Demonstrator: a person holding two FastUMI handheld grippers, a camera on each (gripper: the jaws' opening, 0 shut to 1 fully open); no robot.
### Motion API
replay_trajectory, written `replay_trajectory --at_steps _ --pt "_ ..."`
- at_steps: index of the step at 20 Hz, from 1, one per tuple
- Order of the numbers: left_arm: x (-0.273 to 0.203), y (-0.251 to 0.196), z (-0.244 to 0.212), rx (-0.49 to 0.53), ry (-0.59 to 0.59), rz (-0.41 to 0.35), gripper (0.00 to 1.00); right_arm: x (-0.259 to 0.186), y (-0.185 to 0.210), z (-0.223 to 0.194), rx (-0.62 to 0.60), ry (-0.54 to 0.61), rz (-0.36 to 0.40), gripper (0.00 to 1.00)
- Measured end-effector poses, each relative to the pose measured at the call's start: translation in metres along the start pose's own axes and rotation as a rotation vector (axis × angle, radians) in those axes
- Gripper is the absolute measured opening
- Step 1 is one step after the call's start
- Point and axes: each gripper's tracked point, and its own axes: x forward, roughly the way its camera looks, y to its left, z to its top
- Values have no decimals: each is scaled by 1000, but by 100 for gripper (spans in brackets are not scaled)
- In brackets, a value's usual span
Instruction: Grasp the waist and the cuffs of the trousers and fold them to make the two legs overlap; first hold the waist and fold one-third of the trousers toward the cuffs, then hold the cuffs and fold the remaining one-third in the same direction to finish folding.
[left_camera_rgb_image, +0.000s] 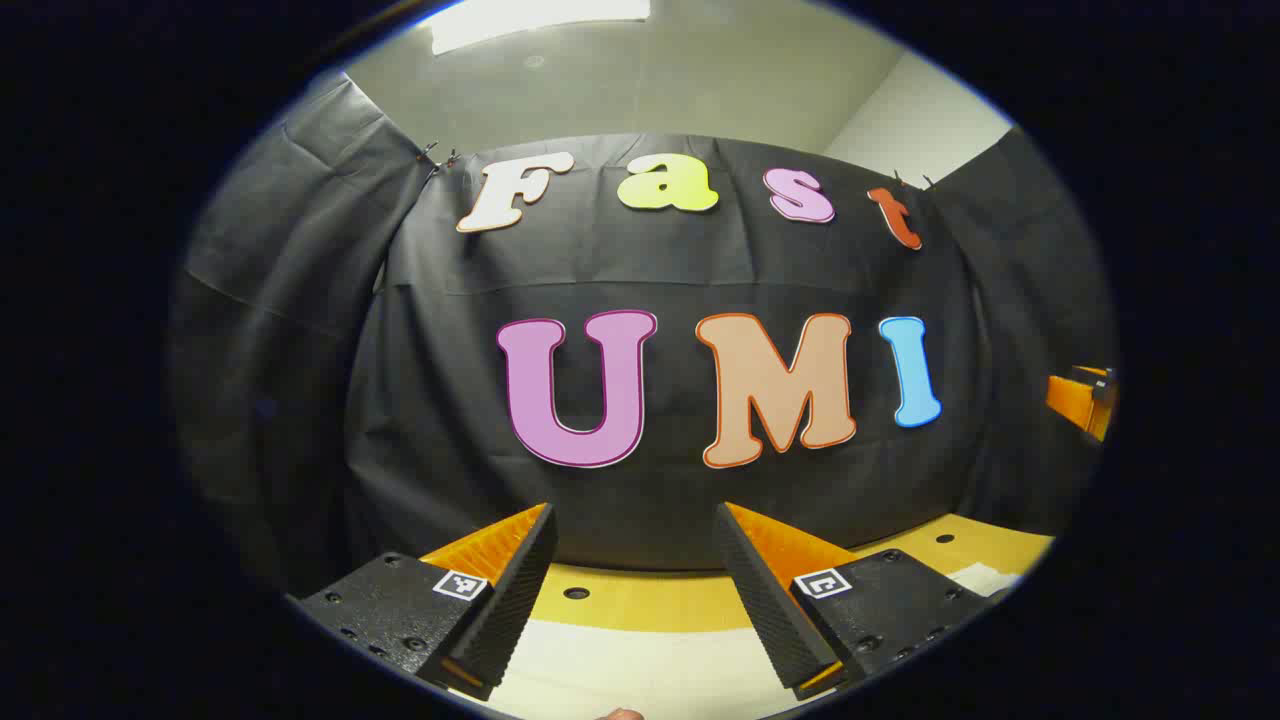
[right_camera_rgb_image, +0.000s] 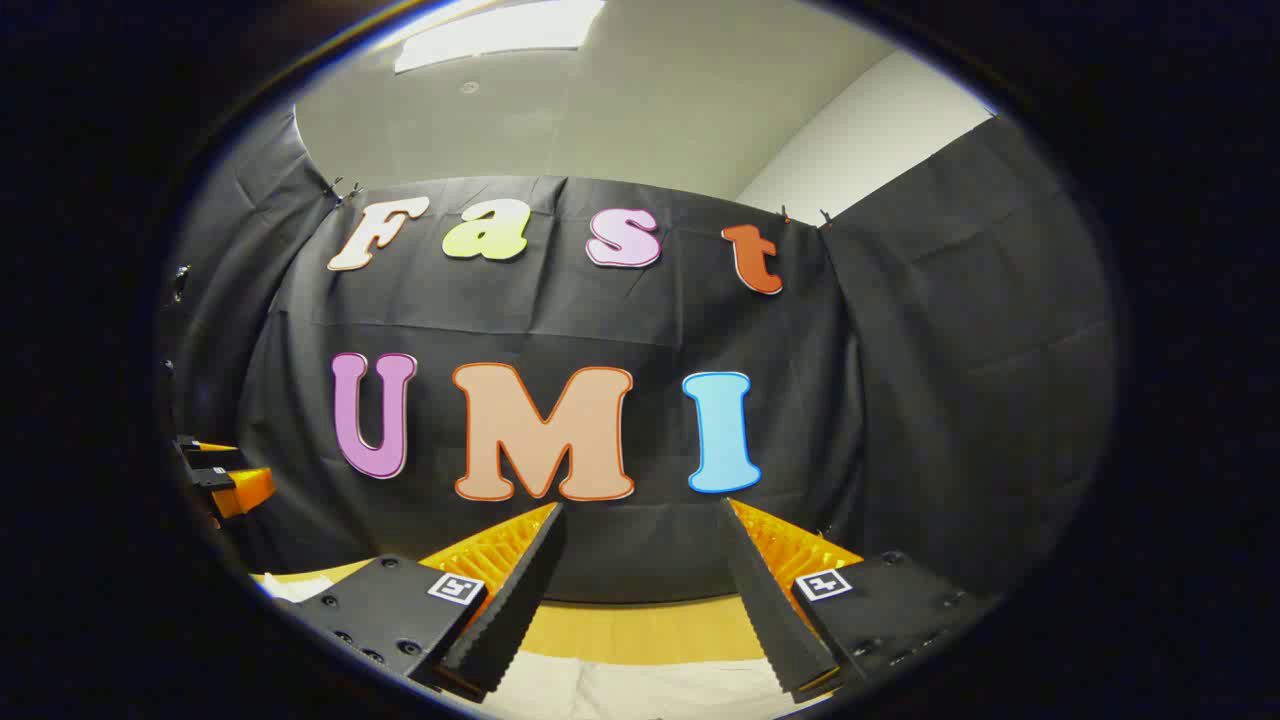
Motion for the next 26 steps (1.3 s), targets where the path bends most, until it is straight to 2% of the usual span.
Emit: replay_trajectory --at_steps 2,12,21,26 --pt "1 -2 2 -13 -5 1 94 4 -10 1 -8 2 -13 97" --pt "10 1 3 -24 -4 24 96 13 -30 -2 -24 17 -39 97" --pt "13 12 -4 -18 9 49 95 10 -36 -19 -61 53 -30 97" --pt "13 9 -7 -23 10 49 95 -1 -53 -40 -140 98 -9 97"
